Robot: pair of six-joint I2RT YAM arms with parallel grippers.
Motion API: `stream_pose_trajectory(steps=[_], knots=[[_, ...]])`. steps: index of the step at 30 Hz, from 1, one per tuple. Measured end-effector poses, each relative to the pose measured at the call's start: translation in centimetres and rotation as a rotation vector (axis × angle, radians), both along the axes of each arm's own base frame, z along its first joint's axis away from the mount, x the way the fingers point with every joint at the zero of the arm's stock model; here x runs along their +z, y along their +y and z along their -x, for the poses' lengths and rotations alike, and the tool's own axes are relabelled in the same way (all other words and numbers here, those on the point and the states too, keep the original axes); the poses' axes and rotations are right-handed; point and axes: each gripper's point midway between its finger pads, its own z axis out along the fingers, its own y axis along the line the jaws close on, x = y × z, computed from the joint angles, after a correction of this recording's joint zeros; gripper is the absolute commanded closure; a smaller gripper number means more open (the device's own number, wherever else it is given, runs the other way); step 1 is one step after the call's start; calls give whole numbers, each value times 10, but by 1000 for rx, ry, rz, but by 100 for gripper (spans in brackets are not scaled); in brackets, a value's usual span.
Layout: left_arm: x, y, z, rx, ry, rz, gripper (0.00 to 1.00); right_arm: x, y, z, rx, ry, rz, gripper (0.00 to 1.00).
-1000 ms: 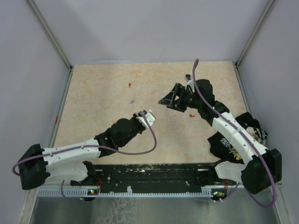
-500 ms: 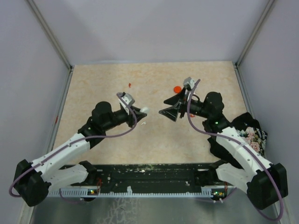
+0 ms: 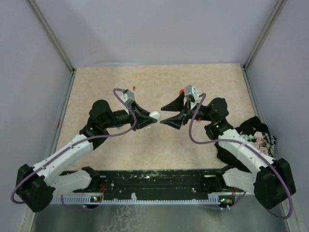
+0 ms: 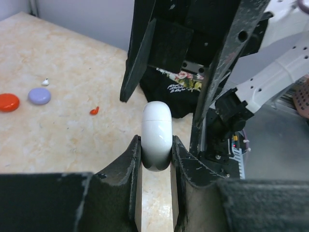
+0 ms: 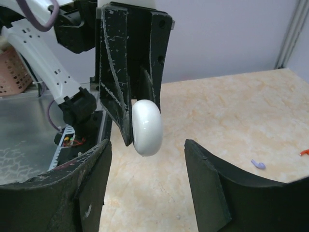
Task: Insert the wireless bluetooth earbuds into the charging case
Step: Pick up the charging case at the center of the board.
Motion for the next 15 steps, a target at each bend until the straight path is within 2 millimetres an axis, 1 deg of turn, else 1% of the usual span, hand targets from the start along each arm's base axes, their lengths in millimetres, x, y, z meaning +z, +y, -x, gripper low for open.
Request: stream_pose_trajectory(steps=[3,5,10,13,14,15], knots=[[12,-2,7,-43,-10,28,99,3,2,4,35,-11,-12,47],[16,-3,11,-65,-13,42,98,4,3,7,62,-5,-18,54],[21,-5,17,-107,-13,58,98,5,6,12,121,25,-34,66],[23,-6,19,-120,-21,66,98,7,7,16,160,44,-47,67],[24,-6,19,-123,-25,68,97,8,8,18,173,51,-52,68],[25,-6,20,-128,-28,70,95,9,8,19,182,57,-55,73]])
